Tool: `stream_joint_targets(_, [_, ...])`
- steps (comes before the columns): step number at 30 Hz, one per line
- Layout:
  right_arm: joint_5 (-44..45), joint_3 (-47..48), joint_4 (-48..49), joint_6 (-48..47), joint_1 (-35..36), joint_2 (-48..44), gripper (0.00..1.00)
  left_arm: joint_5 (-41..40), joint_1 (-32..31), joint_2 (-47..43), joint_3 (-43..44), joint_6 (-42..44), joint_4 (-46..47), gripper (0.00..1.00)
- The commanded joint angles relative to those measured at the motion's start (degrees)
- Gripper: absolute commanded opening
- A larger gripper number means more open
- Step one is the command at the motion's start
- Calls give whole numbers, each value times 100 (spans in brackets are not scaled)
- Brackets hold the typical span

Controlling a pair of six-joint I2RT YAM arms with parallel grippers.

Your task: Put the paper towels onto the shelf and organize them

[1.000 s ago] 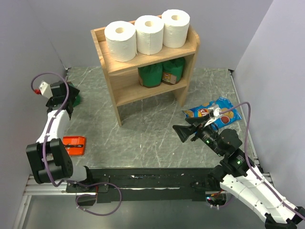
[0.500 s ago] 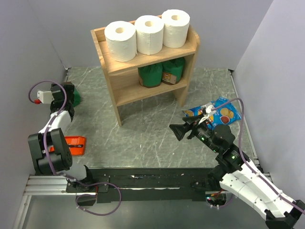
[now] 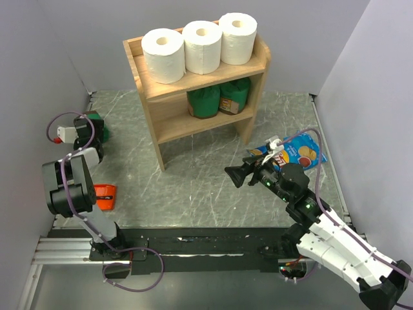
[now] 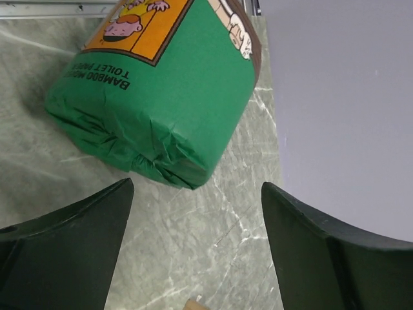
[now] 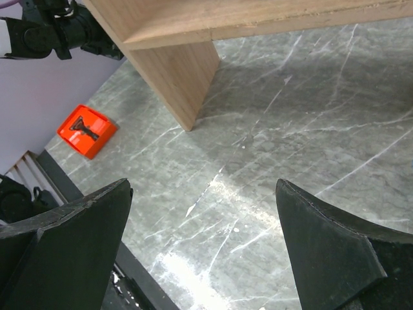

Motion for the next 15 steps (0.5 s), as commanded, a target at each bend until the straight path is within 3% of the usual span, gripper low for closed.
stream_joint_targets(1, [102, 185, 328, -116, 30, 105, 99, 79, 40, 286, 169, 82, 819, 85])
stream_joint_targets(15, [128, 282, 416, -177, 30, 440, 100, -35, 76, 629, 371, 522, 1259, 78])
